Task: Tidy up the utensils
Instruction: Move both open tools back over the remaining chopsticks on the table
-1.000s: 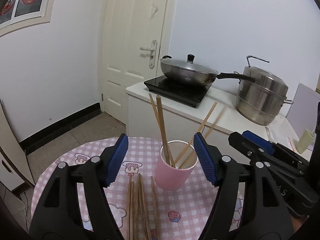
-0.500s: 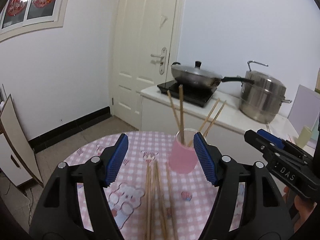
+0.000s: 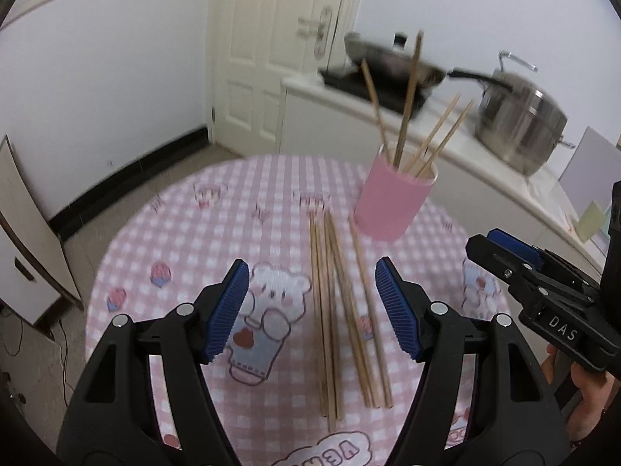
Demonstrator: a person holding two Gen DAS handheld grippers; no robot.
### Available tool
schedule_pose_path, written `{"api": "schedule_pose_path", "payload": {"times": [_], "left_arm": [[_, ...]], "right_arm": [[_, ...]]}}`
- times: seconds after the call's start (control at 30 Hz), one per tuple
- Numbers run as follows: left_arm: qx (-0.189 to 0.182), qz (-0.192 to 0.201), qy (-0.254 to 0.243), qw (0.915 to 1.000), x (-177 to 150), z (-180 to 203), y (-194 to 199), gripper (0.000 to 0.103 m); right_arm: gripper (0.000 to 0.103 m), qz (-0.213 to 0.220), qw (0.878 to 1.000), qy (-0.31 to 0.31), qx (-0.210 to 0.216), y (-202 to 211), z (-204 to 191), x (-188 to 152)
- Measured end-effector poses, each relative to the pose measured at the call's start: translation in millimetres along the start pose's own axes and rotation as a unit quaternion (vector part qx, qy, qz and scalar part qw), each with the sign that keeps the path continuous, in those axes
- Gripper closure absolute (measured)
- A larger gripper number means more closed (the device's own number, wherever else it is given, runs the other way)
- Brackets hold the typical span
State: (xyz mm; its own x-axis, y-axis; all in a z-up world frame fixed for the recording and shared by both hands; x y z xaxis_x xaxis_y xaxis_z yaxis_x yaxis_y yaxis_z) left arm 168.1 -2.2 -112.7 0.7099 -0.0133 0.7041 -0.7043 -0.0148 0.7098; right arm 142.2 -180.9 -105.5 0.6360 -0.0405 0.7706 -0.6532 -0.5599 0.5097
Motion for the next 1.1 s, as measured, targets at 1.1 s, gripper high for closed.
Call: {"api": "schedule_pose_path", "payload": {"times": [1.1], "left_arm": [[0.027,-0.166,-0.054,0.9843,-16.8,22.6,-138.2,0.046]], "right_arm": [[0.051,-0.110,0.992,-0.060,0.000,-68.7,46.3,-32.2]]}}
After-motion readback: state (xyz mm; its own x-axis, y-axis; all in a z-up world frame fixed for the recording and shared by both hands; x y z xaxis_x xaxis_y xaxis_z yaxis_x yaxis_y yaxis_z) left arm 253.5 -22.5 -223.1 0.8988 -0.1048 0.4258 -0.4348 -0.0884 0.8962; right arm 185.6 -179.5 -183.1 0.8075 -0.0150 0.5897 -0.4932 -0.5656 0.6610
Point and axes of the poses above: each gripper's, at about its wrist camera, not at the fingertips, and y roughly against the way its jaws point, z to its right, x to its top, the point moved 3 cm from there along -y, roughly the way its jaws point, and after that the axes turned 15 degrees about x, right-handed, at the moved point
